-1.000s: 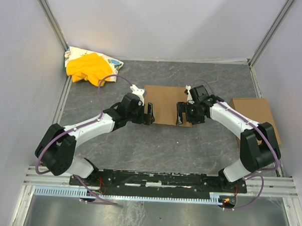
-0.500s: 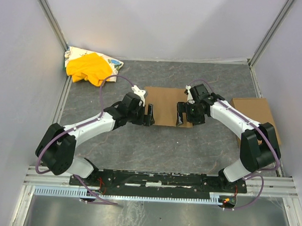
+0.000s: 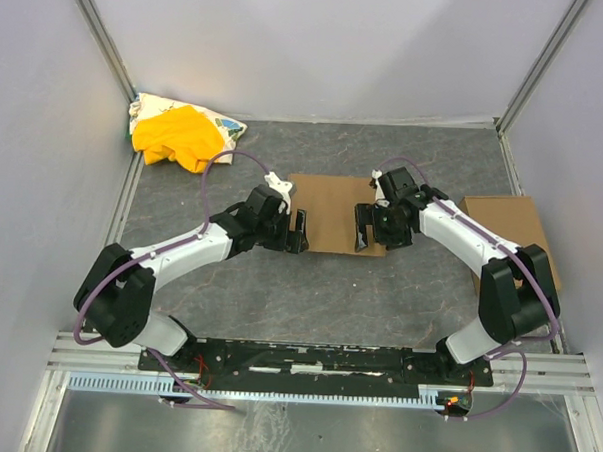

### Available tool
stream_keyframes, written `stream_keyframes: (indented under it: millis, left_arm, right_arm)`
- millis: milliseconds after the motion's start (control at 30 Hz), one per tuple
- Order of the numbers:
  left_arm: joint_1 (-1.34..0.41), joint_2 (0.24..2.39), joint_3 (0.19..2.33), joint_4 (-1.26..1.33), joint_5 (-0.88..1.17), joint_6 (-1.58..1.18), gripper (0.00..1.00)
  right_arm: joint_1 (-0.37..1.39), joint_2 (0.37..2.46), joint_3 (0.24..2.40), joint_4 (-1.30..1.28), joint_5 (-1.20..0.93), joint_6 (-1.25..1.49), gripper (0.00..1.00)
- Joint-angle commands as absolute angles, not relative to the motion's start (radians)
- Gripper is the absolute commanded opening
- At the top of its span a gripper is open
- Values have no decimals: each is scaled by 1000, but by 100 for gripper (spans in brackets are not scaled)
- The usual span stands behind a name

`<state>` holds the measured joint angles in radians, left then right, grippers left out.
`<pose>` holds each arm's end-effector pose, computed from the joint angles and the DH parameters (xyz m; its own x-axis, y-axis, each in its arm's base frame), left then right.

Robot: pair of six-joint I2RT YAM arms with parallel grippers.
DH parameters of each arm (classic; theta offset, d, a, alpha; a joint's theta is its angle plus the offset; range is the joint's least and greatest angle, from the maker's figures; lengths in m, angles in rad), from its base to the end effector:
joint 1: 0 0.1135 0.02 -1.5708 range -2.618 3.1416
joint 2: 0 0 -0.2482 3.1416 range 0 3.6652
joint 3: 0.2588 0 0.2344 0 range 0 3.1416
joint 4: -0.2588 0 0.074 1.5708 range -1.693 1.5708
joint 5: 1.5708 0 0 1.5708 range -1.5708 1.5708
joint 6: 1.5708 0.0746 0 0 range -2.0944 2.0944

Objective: Fold the paper box

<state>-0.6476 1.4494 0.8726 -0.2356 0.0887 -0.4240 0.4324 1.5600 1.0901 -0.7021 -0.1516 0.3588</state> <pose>0.2469 -0.1951 0.1789 -0.7949 0.0875 -0.6004 0.3538 0.8707 -0.3416 0.2712 0.1376 0.1764 -0.9476 -0.0550 -0.3147 -0.1439 0.9530 0.2667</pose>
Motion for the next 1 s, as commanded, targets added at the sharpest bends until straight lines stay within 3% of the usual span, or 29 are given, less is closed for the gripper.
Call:
stream_keyframes:
  millis: [0,533,967]
  left_arm:
    - [-652,1451,899,-216,109,-380,87]
    - [-652,1446,872,-212,120,-387,86]
    - [-649,1458,855,-180,246,-419,78]
  right_arm:
    - [440,1573,1091,-662,-132,347,92]
    - [439,1543,1052,-655,-116,344,91]
    - [440,1512,1052,-653,-140,352,91]
